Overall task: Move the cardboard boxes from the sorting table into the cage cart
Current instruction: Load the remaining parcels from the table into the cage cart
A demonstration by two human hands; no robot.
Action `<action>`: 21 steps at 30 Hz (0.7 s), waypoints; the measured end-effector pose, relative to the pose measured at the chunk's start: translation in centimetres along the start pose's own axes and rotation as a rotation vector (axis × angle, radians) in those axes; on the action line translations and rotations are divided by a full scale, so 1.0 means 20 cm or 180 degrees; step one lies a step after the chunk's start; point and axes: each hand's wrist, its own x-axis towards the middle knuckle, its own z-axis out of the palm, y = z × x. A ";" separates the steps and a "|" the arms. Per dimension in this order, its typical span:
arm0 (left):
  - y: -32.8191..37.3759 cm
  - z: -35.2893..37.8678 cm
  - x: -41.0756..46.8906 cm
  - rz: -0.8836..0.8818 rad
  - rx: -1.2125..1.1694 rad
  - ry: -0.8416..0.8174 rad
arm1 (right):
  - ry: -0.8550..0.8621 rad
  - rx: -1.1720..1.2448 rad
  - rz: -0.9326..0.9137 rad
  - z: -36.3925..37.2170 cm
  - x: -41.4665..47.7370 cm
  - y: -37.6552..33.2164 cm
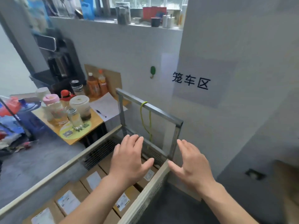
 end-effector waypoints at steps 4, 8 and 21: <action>0.29 0.03 0.06 0.0343 0.0021 -0.0067 | 0.0079 -0.0100 0.0350 -0.16 -0.15 0.23; 0.55 0.06 0.09 0.0721 -0.0013 -0.0115 | 0.0185 -0.0172 0.0754 -0.31 -0.32 0.41; 1.13 0.13 0.00 0.2091 -0.0424 -0.0291 | 0.0995 -0.0568 0.2137 -0.63 -0.92 0.65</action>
